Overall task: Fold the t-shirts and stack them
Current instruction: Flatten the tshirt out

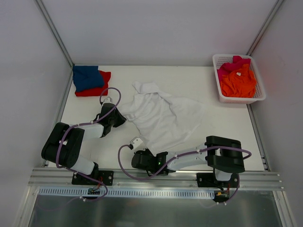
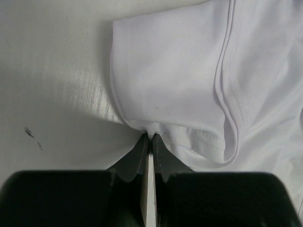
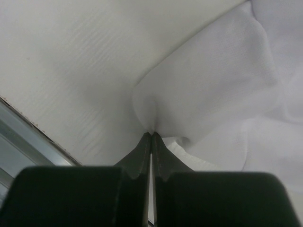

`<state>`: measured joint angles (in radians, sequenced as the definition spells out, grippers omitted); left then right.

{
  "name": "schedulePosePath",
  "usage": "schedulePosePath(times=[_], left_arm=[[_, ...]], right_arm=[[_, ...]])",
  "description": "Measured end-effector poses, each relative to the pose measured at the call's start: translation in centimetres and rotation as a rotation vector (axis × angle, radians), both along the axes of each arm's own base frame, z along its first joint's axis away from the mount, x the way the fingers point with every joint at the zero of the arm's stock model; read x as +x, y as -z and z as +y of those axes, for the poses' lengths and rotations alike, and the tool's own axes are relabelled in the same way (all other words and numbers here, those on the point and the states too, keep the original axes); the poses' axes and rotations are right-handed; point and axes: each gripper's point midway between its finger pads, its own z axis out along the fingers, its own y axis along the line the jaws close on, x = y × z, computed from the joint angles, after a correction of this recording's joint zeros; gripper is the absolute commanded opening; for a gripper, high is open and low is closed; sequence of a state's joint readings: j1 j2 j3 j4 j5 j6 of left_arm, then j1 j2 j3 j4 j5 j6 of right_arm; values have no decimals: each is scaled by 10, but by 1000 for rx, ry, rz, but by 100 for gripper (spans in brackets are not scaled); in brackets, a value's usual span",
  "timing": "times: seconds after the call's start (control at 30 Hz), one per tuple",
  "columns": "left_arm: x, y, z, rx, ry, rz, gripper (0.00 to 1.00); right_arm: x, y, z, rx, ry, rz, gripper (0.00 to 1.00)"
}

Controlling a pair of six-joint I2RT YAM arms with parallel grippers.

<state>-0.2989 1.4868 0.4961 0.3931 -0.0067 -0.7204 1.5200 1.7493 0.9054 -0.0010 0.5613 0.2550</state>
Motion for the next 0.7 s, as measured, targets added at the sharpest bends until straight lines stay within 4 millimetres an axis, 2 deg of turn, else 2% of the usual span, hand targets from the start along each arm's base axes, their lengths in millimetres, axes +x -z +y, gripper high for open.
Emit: schedulePosePath(times=[0.2, 0.27, 0.4, 0.5, 0.7], left_arm=[[-5, -1, 2, 12, 4, 15, 0], [-12, -3, 5, 24, 9, 33, 0], [-21, -17, 9, 41, 15, 26, 0], [-22, -44, 13, 48, 10, -25, 0], [-16, -133, 22, 51, -12, -219, 0]], right_arm=[[1, -9, -12, -17, 0, -8, 0], [3, -22, -15, -4, 2, -23, 0], [13, -62, -21, 52, 11, -79, 0], [23, -97, -30, 95, 29, -136, 0], [50, -174, -66, 177, 107, -273, 0]])
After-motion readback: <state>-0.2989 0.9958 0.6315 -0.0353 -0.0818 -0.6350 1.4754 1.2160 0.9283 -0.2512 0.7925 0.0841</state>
